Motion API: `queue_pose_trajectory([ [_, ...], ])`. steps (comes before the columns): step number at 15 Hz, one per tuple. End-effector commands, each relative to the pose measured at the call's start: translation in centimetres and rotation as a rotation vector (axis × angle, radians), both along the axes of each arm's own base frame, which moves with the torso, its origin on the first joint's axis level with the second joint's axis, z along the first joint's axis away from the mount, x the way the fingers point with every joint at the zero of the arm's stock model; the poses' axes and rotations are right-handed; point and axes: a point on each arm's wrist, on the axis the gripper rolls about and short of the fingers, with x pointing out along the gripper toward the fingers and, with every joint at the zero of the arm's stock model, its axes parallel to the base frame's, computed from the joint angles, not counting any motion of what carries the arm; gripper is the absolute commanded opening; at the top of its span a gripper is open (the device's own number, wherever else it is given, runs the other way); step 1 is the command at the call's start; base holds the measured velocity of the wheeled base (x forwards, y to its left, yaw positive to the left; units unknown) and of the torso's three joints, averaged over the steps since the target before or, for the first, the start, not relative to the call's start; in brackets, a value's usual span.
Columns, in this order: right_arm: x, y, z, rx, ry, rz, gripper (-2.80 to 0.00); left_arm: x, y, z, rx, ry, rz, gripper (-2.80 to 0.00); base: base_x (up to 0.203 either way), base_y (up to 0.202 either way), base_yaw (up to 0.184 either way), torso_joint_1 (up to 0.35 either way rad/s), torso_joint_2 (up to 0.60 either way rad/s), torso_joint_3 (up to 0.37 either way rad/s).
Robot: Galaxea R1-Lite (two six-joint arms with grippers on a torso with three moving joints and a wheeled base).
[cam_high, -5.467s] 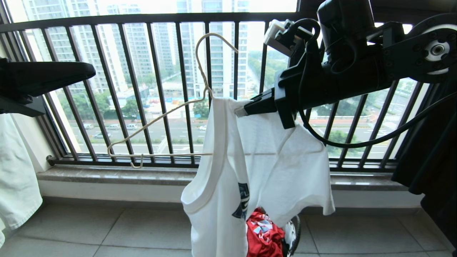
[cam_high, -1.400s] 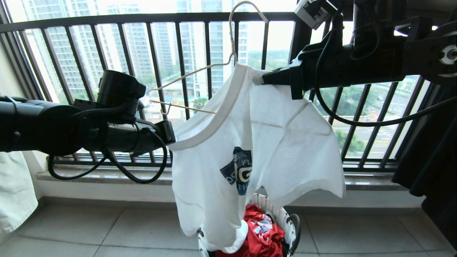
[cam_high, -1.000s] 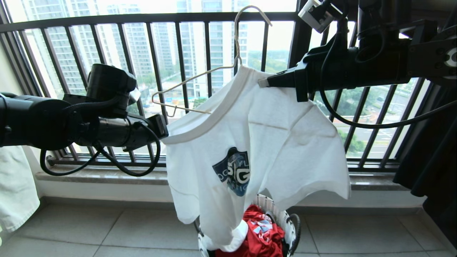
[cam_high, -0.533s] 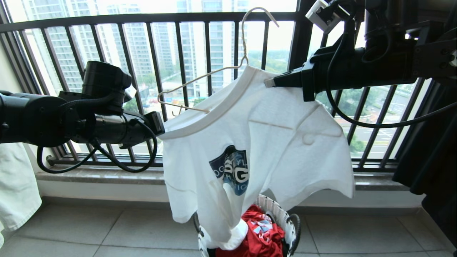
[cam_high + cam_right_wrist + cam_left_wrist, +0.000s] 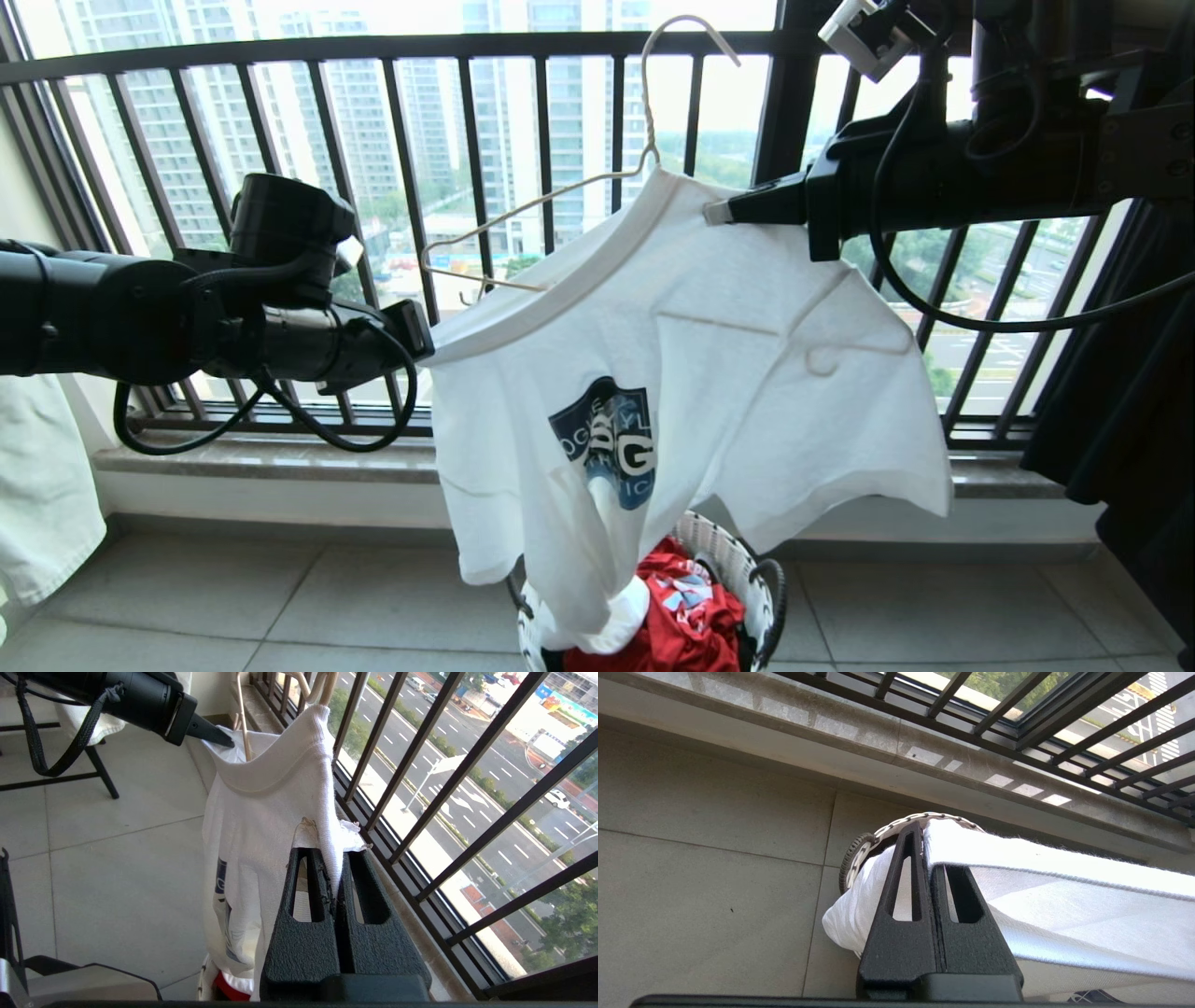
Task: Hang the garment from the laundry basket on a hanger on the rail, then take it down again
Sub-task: Hang the clothes on the clothes rack
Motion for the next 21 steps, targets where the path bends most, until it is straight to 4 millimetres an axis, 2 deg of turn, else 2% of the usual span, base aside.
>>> queue_pose_trajectory([
  [1,-0.1,0.0,0.1,0.001,-0.004,0.004,-2.80,0.5,-0.1,-0.6,0.003,0.018,0.003,-2.80,0.000,0.000,0.000,0.000,0.00,0.000],
  [7,-0.6,0.1,0.5,0.008,-0.013,0.030,-2.80,0.9,-0.8,-1.7,0.006,0.048,-0.017,-2.80,0.000,0.000,0.000,0.000,0.00,0.000],
  [12,-0.7,0.9,0.4,0.009,-0.008,0.053,-2.80,-0.3,-2.3,-1.6,0.005,0.050,-0.070,-2.80,0.000,0.000,0.000,0.000,0.00,0.000],
  [14,-0.8,1.1,0.3,0.009,-0.008,0.060,-2.80,-0.6,-2.3,-1.4,0.004,0.045,-0.071,-2.80,0.000,0.000,0.000,0.000,0.00,0.000],
  [21,-1.2,0.9,0.7,0.013,-0.017,0.061,-2.80,0.7,-1.8,-1.8,-0.010,-0.017,-0.036,-2.80,0.000,0.000,0.000,0.000,0.00,0.000],
])
